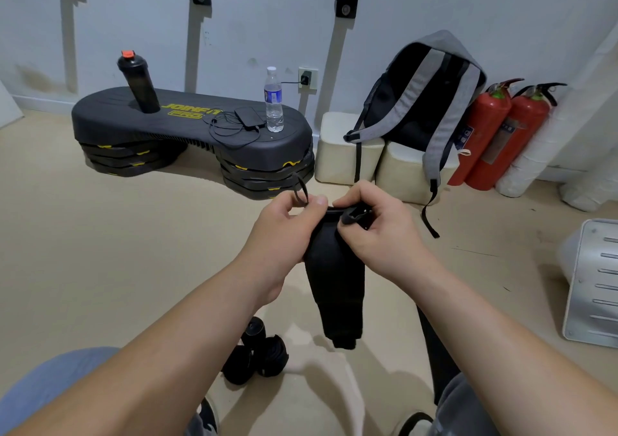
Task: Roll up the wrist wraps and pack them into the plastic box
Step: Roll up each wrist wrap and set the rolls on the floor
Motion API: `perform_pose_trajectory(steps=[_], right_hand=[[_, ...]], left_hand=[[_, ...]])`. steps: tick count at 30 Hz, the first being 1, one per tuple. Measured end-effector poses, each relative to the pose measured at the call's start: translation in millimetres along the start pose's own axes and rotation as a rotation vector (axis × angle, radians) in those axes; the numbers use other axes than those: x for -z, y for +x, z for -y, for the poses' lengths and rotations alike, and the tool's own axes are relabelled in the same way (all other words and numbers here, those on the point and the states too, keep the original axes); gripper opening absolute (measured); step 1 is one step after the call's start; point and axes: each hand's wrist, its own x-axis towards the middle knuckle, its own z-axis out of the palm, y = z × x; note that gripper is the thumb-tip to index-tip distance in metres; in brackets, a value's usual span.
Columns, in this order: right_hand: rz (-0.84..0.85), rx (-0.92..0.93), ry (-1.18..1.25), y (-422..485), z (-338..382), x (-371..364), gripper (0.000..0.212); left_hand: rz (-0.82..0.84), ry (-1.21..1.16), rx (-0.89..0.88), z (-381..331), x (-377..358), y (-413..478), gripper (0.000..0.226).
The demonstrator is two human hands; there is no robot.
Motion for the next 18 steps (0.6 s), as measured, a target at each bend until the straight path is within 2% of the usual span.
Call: perform_pose_trajectory(steps=[3, 5, 9, 11, 13, 14, 16, 17, 18], right_hand=[[0.016, 0.014, -0.018, -0.2, -2.1, -1.4, 0.026], [0.031, -0.019, 0.075, 0.1, 0.5, -1.9, 0.029], [0.108, -0.175, 0.328, 2.0, 7.3, 4.1, 0.028], [0.155, -0.238, 0.36, 2.5, 6.8, 7.2, 0.025], [0.221, -0.288, 0.422, 2.4, 10.4, 10.4, 0.013], [0.246, -0.309, 0.447, 2.4, 13.0, 10.8, 0.017], [0.241, -0.393, 0.437, 3.6, 18.2, 10.6, 0.049], [0.211, -0.438, 0.42, 4.0, 20.5, 9.6, 0.051], [0.183, -0.473, 0.403, 4.0, 20.8, 8.0, 0.044]], left_hand=[[-0.034, 0.059, -0.06, 3.9, -0.7, -0.2, 0.01], [-0.084, 0.059, -0.102, 5.0, -0.4, -0.5, 0.004], [-0.12, 0.065, -0.164, 4.9, 0.9, -0.4, 0.025], [-0.132, 0.063, -0.187, 5.3, 1.6, -0.8, 0.026], [-0.143, 0.068, -0.201, 6.8, 2.8, -0.4, 0.025], [-0.151, 0.072, -0.205, 7.7, 3.6, -0.1, 0.025], [-0.153, 0.117, -0.229, 9.6, 4.3, 1.1, 0.022], [-0.139, 0.154, -0.244, 10.2, 3.9, 1.1, 0.02], [-0.12, 0.187, -0.258, 10.9, 3.0, 0.9, 0.019]])
